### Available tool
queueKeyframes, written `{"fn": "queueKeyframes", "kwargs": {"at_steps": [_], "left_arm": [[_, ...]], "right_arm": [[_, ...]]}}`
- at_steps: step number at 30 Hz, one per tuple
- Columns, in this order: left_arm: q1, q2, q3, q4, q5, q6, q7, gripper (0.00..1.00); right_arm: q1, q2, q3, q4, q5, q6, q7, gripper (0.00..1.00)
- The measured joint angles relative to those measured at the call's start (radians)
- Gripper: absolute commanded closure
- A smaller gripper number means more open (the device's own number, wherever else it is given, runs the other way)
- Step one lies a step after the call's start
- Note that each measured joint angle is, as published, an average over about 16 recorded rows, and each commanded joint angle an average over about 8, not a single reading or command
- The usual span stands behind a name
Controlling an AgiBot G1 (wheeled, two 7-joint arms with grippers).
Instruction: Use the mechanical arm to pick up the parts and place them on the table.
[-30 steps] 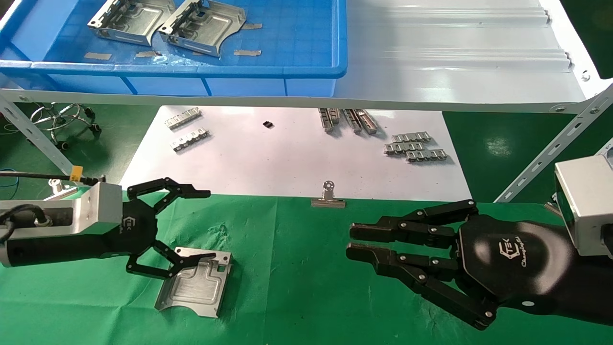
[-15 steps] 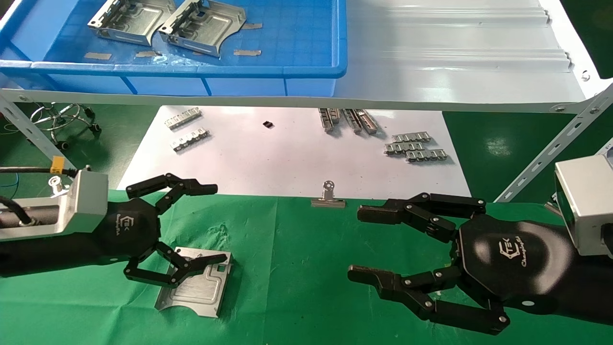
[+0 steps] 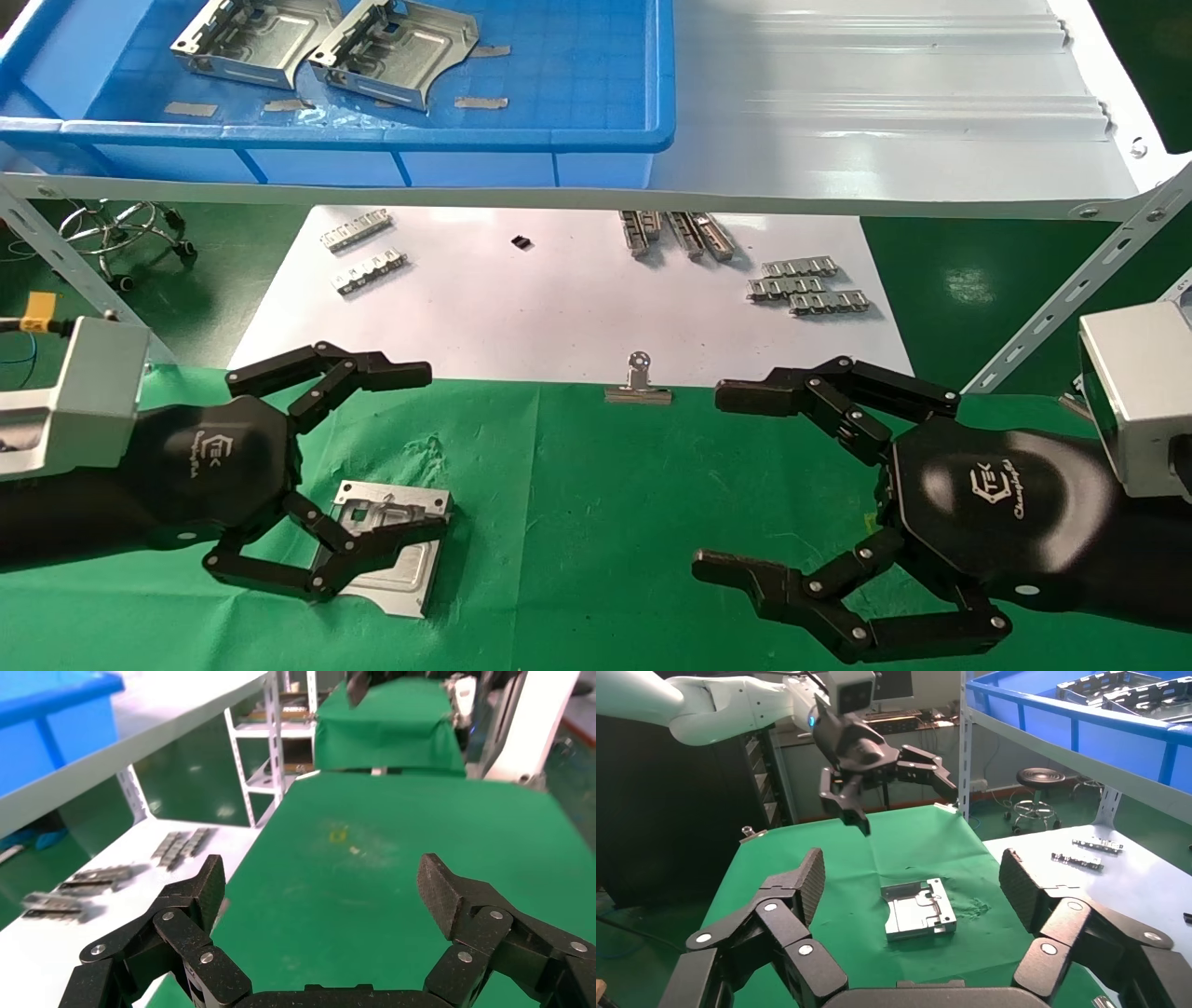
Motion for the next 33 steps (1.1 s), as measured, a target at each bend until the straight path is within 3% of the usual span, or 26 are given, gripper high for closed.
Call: {"fn": "queueKeyframes", "kwargs": {"at_steps": [17,33], "left_arm": [[0.153,-0.068,-0.154,-0.287,-0.072,-0.028,-0.243,0.0],[0.167,-0.074,-0.168,-0.313,-0.08,-0.032,-0.264,0.0]], "right_arm": [[0.0,0.0,0.0,0.0,0.0,0.0,0.0,0.0],[0.0,0.0,0.0,0.0,0.0,0.0,0.0,0.0]]}}
